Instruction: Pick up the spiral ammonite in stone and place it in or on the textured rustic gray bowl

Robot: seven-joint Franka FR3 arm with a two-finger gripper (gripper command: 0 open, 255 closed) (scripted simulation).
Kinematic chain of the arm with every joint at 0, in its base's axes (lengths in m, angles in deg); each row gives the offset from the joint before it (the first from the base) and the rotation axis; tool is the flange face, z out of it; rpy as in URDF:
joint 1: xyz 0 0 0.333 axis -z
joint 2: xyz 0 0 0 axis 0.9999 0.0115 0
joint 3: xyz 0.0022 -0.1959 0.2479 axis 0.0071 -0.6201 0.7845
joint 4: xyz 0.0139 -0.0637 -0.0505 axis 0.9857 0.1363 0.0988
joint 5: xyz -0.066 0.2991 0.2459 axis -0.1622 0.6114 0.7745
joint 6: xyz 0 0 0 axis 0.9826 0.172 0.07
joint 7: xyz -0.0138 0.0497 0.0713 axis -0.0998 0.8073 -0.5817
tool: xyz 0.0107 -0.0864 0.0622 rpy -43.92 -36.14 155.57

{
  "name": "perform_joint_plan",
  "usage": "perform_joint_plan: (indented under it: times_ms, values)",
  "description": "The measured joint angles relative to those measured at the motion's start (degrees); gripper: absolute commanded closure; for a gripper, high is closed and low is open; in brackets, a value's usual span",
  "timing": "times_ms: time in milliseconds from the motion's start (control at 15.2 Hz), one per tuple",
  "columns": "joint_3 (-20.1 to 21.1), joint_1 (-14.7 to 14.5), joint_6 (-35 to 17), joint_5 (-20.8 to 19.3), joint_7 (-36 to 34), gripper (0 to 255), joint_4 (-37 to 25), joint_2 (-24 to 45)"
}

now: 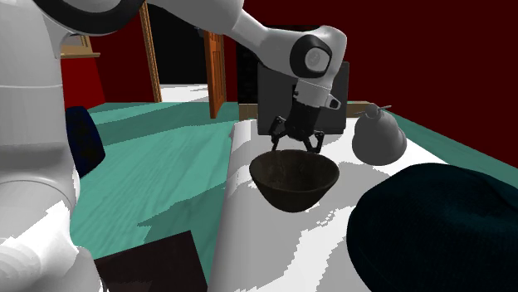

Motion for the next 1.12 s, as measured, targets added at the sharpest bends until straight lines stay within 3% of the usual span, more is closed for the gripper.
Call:
perform_joint_plan:
  times_ms: [528,594,1122]
  values:
    - [0.09,-0.10,-2.04,0.07,0.19,0,1.99,0.01]
    - [0.09,-0.10,-2.04,0.07,0.19,255,1.99,0.01]
    - [0.09,-0.10,-2.03,0.07,0.19,255,1.98,-0.01]
